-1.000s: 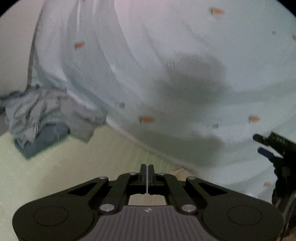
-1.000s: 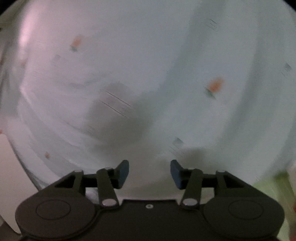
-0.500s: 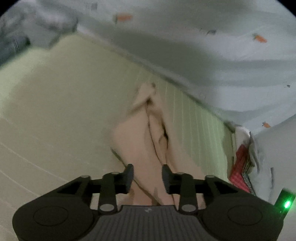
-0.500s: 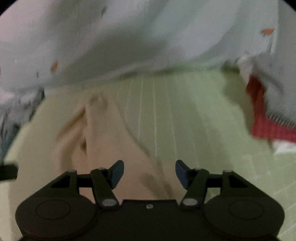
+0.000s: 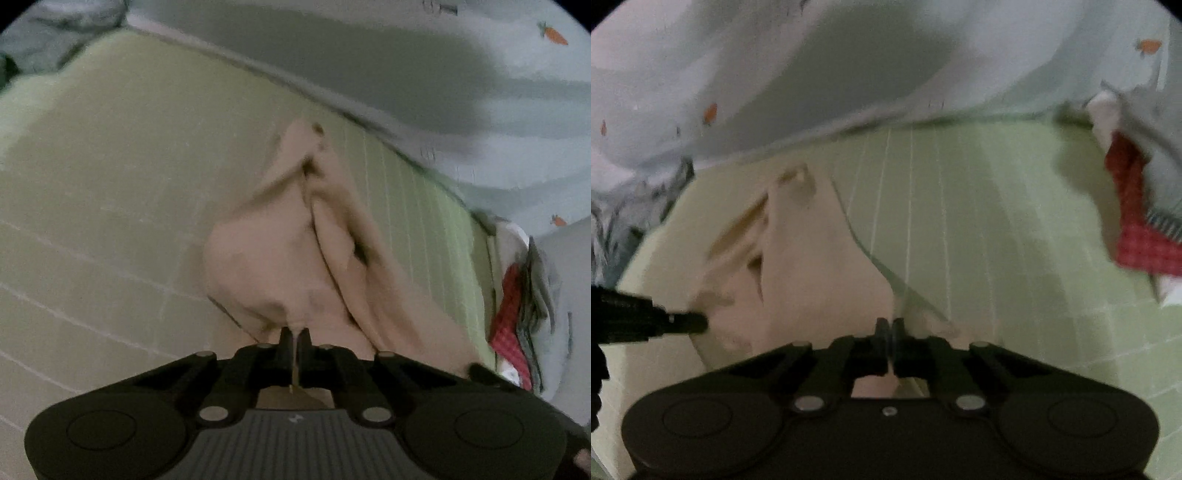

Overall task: Fold clothes
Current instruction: 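Lay the beige sweatshirt onto the open mat with both grippers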

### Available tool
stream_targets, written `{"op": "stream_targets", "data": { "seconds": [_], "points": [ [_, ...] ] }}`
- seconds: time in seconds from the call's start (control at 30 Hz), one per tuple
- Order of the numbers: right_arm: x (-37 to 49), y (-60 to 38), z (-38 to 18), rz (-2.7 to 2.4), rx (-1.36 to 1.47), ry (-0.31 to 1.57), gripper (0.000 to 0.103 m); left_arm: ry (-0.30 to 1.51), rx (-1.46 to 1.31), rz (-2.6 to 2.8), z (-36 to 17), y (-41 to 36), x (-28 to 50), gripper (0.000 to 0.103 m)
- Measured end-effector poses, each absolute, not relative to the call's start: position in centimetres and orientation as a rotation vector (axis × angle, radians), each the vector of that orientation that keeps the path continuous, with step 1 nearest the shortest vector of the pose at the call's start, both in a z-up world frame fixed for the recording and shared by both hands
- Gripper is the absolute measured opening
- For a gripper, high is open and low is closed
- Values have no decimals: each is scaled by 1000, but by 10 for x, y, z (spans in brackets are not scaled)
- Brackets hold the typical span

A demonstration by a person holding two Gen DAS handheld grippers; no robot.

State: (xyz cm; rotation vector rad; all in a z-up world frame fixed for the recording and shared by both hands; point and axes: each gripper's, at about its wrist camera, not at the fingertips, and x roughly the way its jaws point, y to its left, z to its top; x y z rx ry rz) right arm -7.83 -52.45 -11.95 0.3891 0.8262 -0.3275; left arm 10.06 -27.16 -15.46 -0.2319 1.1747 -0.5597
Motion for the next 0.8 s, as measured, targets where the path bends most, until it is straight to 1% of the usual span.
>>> {"op": "stream_targets", "data": {
  "seconds": [0.13,0.3,0.4,0.43,0.5,0.53,0.57,0.63,0.7,0.8],
  "points": [
    [-78,-543,-84,-400,290,737,2,1078,-197,-514,-118,-250,121,2],
    [-56,-582,-56,-558,92,652,2,880,-91,-389,-68,-217,169,2],
    [-39,-603,-43,-650,22,582,2,793,-73,-271,-55,-202,205,3],
    [-33,-609,-39,-678,4,557,2,772,-77,-217,-53,-197,215,9],
    [-22,-616,-36,-716,19,548,4,725,-88,-93,-49,-188,232,13],
    [-17,-616,-37,-733,24,564,11,700,-80,-45,-48,-188,233,18],
    [-14,-610,-40,-754,24,573,16,684,-60,-13,-48,-187,230,21],
    [-14,-594,-48,-755,19,582,42,707,-70,-14,-53,-182,220,37],
    [-15,-576,-61,-696,82,605,44,793,-138,-82,-68,-178,204,39],
    [-15,-556,-83,-545,305,664,45,949,-252,-155,-98,-170,171,39]
  ]
}}
